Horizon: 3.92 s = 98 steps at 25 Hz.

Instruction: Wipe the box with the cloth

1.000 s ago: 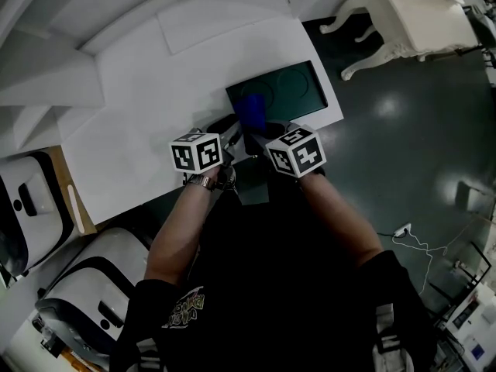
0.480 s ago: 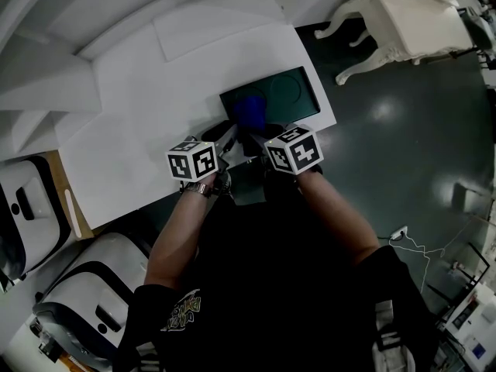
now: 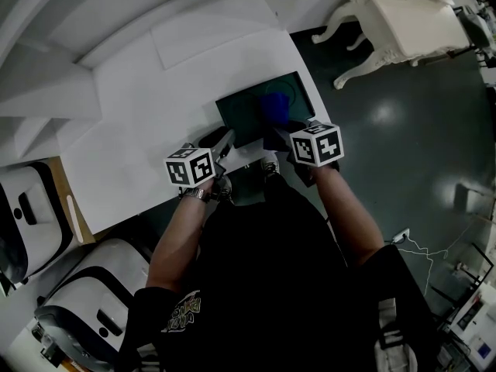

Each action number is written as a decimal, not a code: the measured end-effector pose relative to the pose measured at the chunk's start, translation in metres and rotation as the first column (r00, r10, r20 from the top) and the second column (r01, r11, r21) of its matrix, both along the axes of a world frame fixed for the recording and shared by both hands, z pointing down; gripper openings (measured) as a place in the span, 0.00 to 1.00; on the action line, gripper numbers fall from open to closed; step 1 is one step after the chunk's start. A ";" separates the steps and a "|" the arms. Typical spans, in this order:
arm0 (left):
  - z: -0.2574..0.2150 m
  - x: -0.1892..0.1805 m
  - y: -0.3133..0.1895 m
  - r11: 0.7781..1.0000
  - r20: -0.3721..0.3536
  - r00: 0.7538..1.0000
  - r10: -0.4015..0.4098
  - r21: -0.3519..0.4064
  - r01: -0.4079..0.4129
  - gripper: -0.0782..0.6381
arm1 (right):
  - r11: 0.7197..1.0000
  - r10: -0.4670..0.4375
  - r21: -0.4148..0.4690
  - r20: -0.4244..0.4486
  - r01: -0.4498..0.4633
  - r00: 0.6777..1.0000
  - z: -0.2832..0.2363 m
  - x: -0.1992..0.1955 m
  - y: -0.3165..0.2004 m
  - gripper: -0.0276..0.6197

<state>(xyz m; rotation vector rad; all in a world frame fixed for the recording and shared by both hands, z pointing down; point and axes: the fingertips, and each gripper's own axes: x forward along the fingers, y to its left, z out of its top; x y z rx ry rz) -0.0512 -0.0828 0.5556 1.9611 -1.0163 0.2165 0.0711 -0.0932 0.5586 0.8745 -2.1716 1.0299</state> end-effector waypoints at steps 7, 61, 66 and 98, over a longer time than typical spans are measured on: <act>0.000 0.000 0.000 1.000 0.018 1.000 -0.006 0.007 0.006 0.27 | 0.995 0.096 0.012 -0.043 -0.096 0.994 0.003 0.053 -0.016 0.18; -0.001 -0.001 0.011 0.999 -0.003 0.999 -0.054 0.001 0.054 0.27 | 0.966 -0.241 0.050 -0.177 0.253 0.954 0.002 -0.097 -0.049 0.18; -0.001 -0.002 0.012 0.999 0.003 0.999 -0.053 -0.003 0.053 0.26 | 0.977 -0.184 0.065 -0.215 0.202 0.959 0.002 -0.060 -0.065 0.18; 0.000 -0.003 0.010 0.997 -0.017 0.997 -0.077 -0.017 0.076 0.26 | 0.981 -0.052 0.163 -0.300 0.105 0.952 -0.010 0.039 -0.094 0.18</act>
